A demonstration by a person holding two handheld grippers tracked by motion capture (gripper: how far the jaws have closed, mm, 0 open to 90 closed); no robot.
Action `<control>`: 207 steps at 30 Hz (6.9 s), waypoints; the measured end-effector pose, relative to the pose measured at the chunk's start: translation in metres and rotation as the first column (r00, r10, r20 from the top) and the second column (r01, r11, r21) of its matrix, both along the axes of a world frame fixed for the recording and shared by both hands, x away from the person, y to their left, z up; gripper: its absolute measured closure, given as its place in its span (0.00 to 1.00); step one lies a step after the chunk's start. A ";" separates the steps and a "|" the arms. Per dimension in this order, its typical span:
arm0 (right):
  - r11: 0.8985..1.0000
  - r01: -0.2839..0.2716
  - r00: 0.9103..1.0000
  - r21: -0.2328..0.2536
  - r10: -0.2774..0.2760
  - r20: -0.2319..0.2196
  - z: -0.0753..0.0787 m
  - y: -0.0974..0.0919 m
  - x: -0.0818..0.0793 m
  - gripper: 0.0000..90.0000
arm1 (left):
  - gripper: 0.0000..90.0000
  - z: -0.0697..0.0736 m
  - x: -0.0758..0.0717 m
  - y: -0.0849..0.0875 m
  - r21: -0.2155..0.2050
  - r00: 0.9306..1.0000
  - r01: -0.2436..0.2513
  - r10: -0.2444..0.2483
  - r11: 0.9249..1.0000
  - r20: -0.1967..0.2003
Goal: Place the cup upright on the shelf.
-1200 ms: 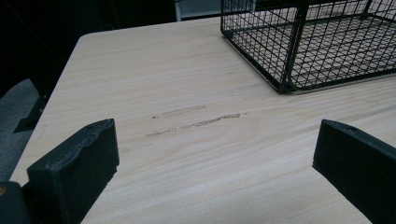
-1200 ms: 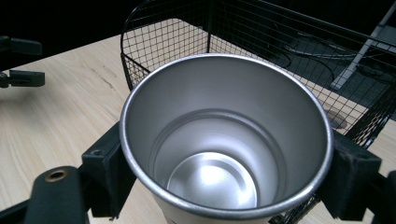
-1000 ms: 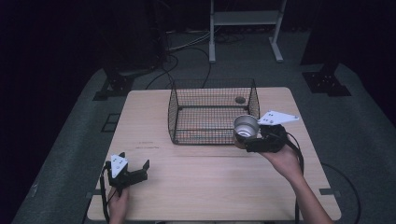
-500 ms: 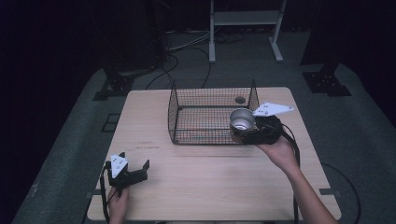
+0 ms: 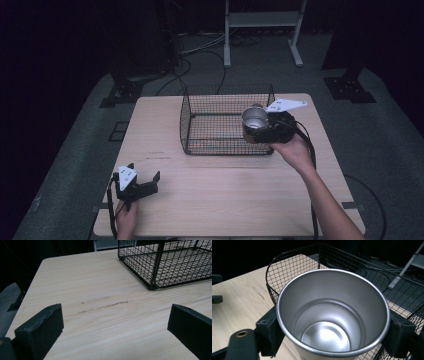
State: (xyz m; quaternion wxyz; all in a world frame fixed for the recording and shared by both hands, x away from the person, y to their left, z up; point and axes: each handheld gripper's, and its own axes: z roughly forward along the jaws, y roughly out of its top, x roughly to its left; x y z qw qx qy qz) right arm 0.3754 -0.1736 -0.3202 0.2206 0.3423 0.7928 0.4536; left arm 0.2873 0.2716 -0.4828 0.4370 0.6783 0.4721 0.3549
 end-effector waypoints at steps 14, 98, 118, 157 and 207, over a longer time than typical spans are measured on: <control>0.999 0.003 1.000 -0.049 -0.003 -0.002 0.005 0.027 0.029 0.20 | 0.00 0.000 0.000 0.000 -0.003 1.000 -0.001 0.001 1.000 0.003; 0.990 0.070 0.978 -0.120 -0.092 -0.187 -0.046 0.086 0.143 0.20 | 0.00 0.000 -0.001 0.001 -0.007 1.000 0.004 -0.004 1.000 0.005; 0.980 0.091 0.952 -0.176 -0.137 -0.275 -0.078 0.072 0.159 0.19 | 0.00 0.000 -0.001 0.001 -0.008 1.000 0.004 -0.004 1.000 0.002; 0.959 0.024 0.936 -0.281 -0.120 -0.330 -0.088 0.082 0.160 0.16 | 0.00 0.000 -0.001 0.001 -0.012 1.000 0.003 -0.003 1.000 0.005; 0.987 0.046 0.958 -0.154 -0.087 -0.273 -0.051 0.068 0.139 0.08 | 0.00 0.000 -0.001 0.000 -0.005 1.000 0.006 -0.006 1.000 0.002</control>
